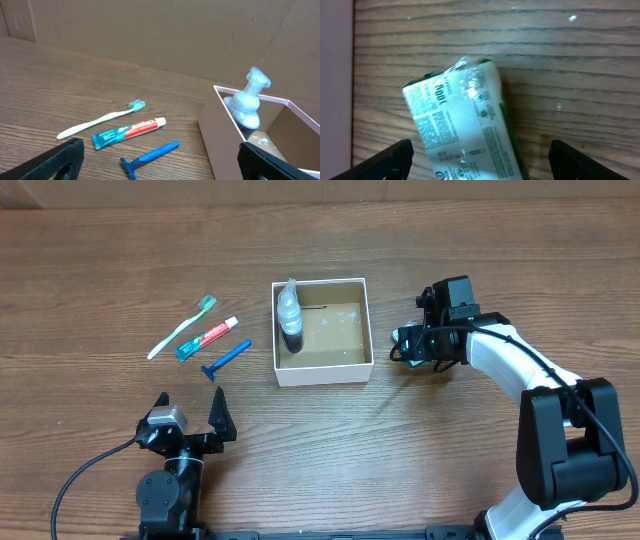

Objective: Pack container
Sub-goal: 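Lower the right gripper onto the green soap bar package and grasp it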

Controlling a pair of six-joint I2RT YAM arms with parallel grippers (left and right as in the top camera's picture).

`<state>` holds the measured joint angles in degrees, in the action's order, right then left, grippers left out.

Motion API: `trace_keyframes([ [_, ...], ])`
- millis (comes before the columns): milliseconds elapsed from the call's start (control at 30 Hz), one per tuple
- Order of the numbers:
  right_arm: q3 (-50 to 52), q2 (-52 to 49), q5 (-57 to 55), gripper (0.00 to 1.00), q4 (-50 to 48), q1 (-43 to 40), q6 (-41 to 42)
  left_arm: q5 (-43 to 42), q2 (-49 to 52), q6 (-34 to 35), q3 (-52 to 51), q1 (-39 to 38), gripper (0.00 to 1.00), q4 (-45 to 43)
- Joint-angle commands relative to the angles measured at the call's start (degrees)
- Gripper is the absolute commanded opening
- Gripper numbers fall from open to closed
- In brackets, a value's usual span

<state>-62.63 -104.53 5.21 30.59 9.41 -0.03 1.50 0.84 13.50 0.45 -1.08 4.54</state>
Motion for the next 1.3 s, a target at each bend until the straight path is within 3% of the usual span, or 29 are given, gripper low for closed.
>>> trace_keyframes([
  [0,0.7,-0.2,2.4,0.88,-0.7,0.7,-2.3,-0.5,-0.6,-0.7,-0.2,0.4,1.00,-0.2],
  [333,2.8,-1.7,2.4,0.80,-3.5,1.5,-3.2,-0.5,-0.6,-0.7,-0.2,0.4,1.00,-0.2],
  [500,2.8,-2.0,1.1,0.53,-3.5,1.4,-3.2,-0.5,-0.6,-0.7,-0.2,0.4,1.00,-0.2],
  [567,2.8,-2.0,0.8,0.51,-3.5,1.4,-3.2,-0.5,-0.6,-0.7,-0.2,0.4,1.00,-0.2],
  [733,2.8,-2.0,0.8,0.51,-4.0,1.4,-3.0,-0.5,-0.6,-0.7,-0.2,0.4,1.00,-0.2],
  [767,2.8,-2.0,0.8,0.57,-4.2,1.4,-3.0,-0.5,-0.6,-0.7,-0.2,0.4,1.00,-0.2],
  [800,2.8,-2.0,0.8,0.69,-4.5,1.4,-3.0,-0.5,-0.6,-0.7,-0.2,0.4,1.00,-0.2],
  [867,2.8,-2.0,0.8,0.77,-5.6,1.5,-2.8,-0.5,-0.6,-0.7,-0.2,0.4,1.00,-0.2],
  [1067,2.8,-2.0,-2.2,0.77,-8.3,1.5,-0.2,-0.5,-0.6,-0.7,-0.2,0.4,1.00,-0.2],
  [1267,2.8,-2.0,-3.9,0.63,-7.9,1.5,0.0,-0.5,-0.6,-0.7,-0.2,0.4,1.00,-0.2],
])
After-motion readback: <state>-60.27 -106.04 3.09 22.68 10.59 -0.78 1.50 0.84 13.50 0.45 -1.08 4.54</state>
